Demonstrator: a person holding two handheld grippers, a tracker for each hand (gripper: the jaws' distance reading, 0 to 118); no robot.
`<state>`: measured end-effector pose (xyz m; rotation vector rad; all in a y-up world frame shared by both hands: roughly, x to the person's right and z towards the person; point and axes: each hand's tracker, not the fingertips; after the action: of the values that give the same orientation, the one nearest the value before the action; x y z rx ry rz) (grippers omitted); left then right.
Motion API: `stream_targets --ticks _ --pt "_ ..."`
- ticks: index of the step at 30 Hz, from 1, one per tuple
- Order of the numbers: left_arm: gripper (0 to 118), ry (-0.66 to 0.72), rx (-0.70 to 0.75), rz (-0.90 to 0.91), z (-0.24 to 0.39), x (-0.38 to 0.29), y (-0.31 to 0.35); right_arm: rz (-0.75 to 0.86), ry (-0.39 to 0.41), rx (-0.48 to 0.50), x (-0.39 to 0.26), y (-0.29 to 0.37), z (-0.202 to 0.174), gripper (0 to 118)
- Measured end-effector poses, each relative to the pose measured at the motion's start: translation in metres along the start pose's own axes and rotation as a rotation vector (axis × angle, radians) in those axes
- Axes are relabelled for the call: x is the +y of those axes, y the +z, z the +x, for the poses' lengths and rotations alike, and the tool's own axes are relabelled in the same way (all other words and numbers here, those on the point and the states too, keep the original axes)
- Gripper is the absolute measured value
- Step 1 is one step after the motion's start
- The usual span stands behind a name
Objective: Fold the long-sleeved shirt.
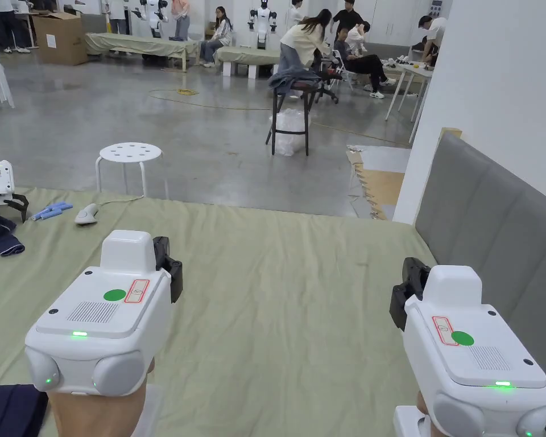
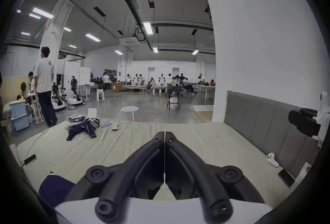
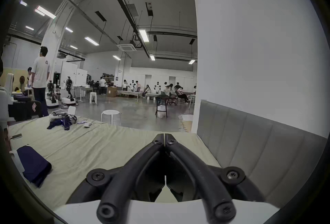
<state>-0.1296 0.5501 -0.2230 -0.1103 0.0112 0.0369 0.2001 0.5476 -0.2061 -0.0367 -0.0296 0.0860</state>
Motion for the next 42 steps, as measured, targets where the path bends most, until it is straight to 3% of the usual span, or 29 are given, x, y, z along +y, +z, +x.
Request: stream_targets --ticks 17,18,19,20,21,23,26,42 --pt "6 -0.01 -0.001 0.017 0.002 0.007 0.009 0.021 0.017 0.029 0.002 -0.001 -0.006 0" --pt "20 -0.008 -0.002 0.016 0.002 0.006 0.009 0.019 0.013 0.033 0.002 -0.002 -0.005 14" --pt "42 -0.01 0.003 0.013 0.002 0.007 0.009 0.017 0.007 0.037 0.002 0.0 -0.006 51" --pt "75 -0.008 0.002 0.011 0.003 0.007 0.01 0.017 0.006 0.034 0.002 0.0 -0.006 94" --pt "110 -0.006 0.005 0.007 0.003 0.007 0.009 0.013 0.001 0.041 0.002 -0.002 -0.005 118" --pt "109 0.0 0.031 -0.012 0.003 0.007 0.006 0.028 -0.023 0.071 -0.001 -0.002 -0.002 117" --pt "111 -0.019 0.05 0.026 -0.001 -0.002 0.007 0.028 0.014 0.034 -0.004 -0.006 0.003 118" --pt "111 -0.01 0.045 0.04 0.004 0.012 0.013 0.049 0.006 0.019 0.001 0.0 0.012 118"
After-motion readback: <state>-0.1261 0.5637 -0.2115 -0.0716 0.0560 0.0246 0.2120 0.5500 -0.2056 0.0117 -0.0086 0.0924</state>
